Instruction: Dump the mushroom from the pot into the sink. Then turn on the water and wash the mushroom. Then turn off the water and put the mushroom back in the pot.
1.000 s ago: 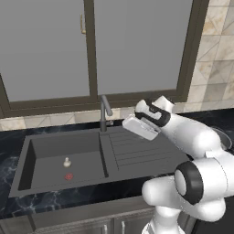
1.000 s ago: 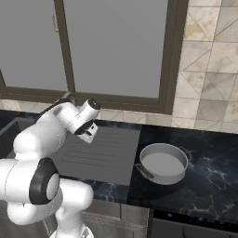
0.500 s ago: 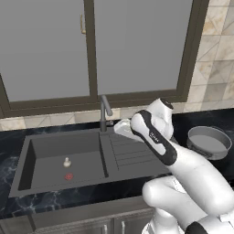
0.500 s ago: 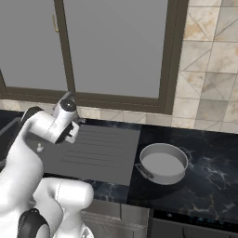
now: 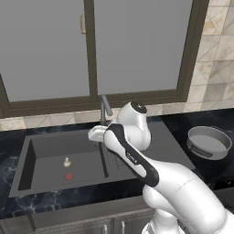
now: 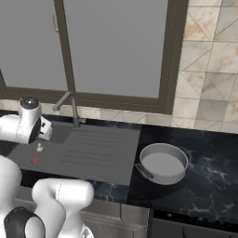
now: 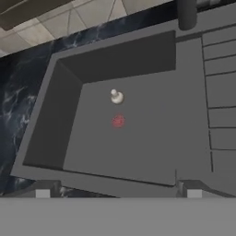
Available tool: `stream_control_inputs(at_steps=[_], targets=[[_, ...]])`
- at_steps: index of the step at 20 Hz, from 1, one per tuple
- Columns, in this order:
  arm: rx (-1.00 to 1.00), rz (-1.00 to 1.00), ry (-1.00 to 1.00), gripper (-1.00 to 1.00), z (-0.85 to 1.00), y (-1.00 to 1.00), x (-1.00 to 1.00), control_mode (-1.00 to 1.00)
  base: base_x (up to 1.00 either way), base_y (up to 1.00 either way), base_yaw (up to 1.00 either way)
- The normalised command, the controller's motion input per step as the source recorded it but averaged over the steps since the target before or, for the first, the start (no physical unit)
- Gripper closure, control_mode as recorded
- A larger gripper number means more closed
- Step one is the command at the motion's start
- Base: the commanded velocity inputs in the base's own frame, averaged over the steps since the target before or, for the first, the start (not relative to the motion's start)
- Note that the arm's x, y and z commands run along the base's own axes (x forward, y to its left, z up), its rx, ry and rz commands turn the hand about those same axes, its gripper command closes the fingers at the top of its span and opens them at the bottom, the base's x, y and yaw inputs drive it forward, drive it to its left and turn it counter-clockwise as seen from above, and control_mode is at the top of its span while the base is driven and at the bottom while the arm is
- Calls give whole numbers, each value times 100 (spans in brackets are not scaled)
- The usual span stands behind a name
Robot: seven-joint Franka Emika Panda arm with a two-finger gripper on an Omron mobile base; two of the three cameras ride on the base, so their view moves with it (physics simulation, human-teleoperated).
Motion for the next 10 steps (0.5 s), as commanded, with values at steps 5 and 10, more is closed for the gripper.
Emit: stream_control_inputs(at_steps=[5,10], targets=[[-10,3,0,-100,17,62,0,-100,0,0,0],[-13,2,0,-100,2,41,2,-100,0,0,0]])
